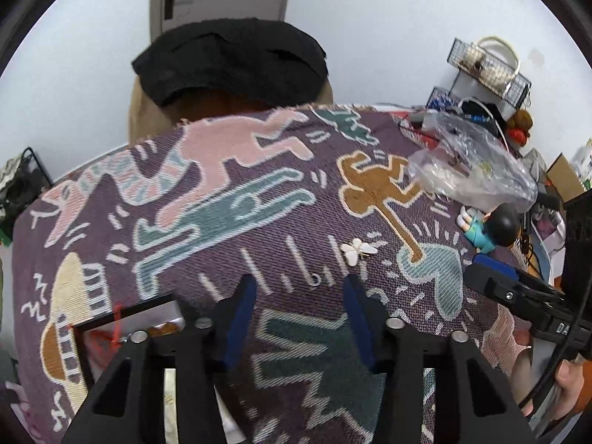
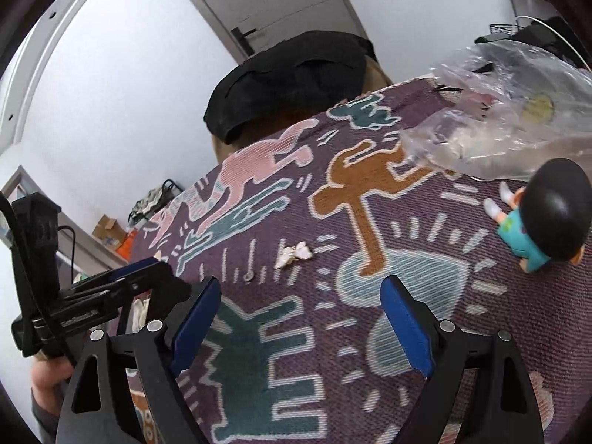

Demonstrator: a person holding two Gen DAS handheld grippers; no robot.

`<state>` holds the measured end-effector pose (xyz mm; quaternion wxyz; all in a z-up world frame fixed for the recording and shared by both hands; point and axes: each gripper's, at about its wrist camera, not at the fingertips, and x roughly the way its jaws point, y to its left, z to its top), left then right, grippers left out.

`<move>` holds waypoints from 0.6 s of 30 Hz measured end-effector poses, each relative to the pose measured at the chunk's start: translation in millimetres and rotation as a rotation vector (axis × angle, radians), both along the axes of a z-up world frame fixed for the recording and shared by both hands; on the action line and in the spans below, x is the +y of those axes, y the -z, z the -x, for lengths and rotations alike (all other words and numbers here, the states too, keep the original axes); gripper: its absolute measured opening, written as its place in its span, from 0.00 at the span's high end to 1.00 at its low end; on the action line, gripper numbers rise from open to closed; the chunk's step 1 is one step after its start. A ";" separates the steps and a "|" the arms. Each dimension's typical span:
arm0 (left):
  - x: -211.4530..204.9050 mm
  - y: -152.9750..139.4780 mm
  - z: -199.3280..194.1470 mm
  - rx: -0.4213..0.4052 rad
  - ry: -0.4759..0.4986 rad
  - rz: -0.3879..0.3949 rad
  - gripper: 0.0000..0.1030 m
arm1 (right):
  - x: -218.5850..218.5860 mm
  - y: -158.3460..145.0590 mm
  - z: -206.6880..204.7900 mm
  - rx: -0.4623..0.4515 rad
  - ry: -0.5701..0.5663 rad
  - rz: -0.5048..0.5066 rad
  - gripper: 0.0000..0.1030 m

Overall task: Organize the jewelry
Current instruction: 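Grasp the small silver ring with the left gripper while the right gripper approaches the butterfly brooch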

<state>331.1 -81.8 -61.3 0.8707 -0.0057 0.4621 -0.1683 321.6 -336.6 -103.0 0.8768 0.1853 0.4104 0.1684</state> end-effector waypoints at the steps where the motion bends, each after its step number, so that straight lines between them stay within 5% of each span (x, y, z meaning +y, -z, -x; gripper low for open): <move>1: -6.2 3.7 -2.9 0.012 0.009 -0.006 0.57 | -3.3 1.2 0.3 -0.001 0.008 0.004 0.15; 10: -34.3 35.4 -26.6 0.102 0.010 -0.040 0.80 | -30.5 10.1 -0.4 -0.009 0.064 0.014 0.15; 18: -50.5 54.2 -40.8 0.138 0.004 -0.092 0.81 | -42.0 18.3 -2.9 -0.010 0.065 0.010 0.15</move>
